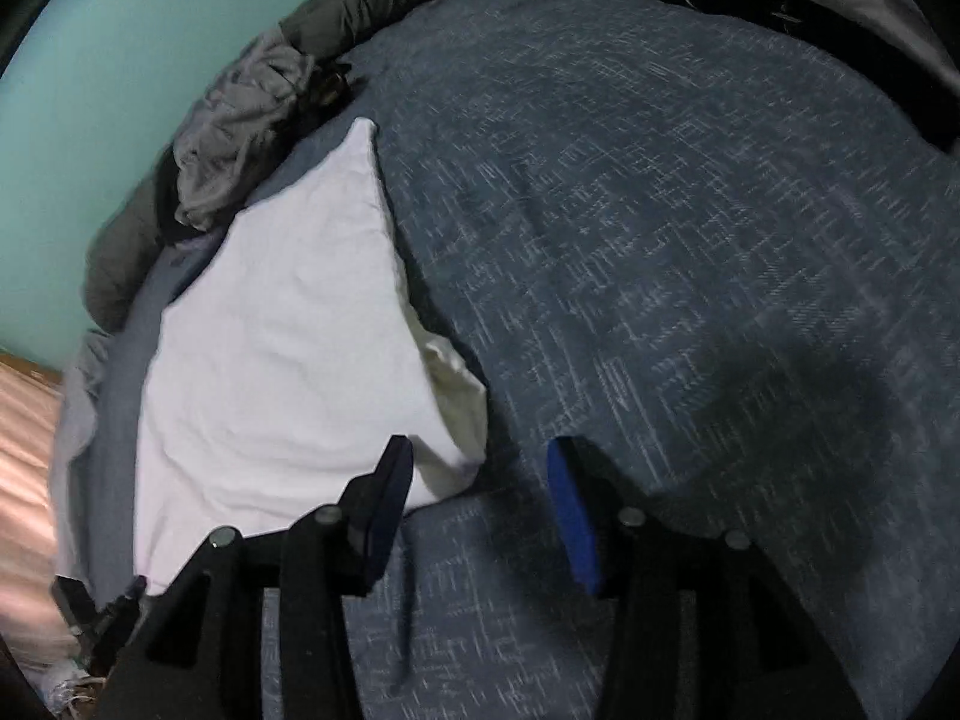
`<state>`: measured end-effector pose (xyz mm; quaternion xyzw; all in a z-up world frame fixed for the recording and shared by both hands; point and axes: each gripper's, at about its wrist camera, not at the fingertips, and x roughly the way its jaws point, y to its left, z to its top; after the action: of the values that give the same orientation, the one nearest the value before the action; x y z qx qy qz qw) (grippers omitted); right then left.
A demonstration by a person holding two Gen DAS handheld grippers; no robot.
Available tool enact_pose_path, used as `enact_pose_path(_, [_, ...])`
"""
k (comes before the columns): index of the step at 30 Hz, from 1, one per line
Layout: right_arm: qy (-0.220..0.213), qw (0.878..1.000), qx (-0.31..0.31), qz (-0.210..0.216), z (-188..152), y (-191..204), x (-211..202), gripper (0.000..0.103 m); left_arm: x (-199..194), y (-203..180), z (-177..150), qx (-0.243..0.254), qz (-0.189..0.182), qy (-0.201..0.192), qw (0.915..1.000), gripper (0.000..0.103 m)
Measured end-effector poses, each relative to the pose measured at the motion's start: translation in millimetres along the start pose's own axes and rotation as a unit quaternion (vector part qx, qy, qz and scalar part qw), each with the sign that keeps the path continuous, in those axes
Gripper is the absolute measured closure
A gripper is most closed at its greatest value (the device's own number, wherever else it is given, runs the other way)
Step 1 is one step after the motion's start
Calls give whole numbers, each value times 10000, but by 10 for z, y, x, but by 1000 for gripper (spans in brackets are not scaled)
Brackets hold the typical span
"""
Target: Fold clothes
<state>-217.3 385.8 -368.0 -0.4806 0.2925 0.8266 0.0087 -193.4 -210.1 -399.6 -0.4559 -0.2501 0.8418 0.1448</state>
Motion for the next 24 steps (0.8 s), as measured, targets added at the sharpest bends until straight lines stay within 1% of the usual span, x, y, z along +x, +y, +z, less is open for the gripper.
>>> enact_pose_path(2, [10, 9998, -98, 152, 26, 107, 91, 73, -5, 4, 4, 6, 12, -4, 10000, 98])
enact_pose_path(3, [12, 9997, -128, 193, 43, 148, 124, 90, -10, 5, 7, 7, 10, -11, 10000, 98])
enact_pose_path(4, [-1, 9997, -131, 216, 63, 159, 131, 98, -16, 5, 9, 7, 5, -19, 10000, 98])
enact_pose_path(8, [-139, 9992, -100, 348, 156, 215, 21, 99, -54, 12, 22, 27, 38, -69, 10000, 98])
enact_pose_path(12, [-161, 9996, -65, 217, 238, 220, -65, 99, -72, 62, 29, -119, -91, -65, 9999, 98])
enact_pose_path(15, [21, 9996, -233, -129, 230, 196, -7, 99, -63, 40, 30, -68, -50, -35, 10000, 98])
enact_pose_path(19, [207, 9987, -266, -388, 158, 154, 180, 99, -44, 25, 19, -32, -36, 16, 10000, 98])
enact_pose_path(21, [242, 9973, -413, -562, 138, 181, 248, 99, -32, 38, 8, -43, -37, 48, 10000, 98])
enact_pose_path(23, [209, 9944, -693, -770, 108, 246, 263, 99, -16, 55, -2, -40, -7, 89, 10000, 98])
enact_pose_path(24, [151, 9927, -794, -891, 101, 290, 241, 96, -10, 64, -5, -48, -2, 100, 9999, 98])
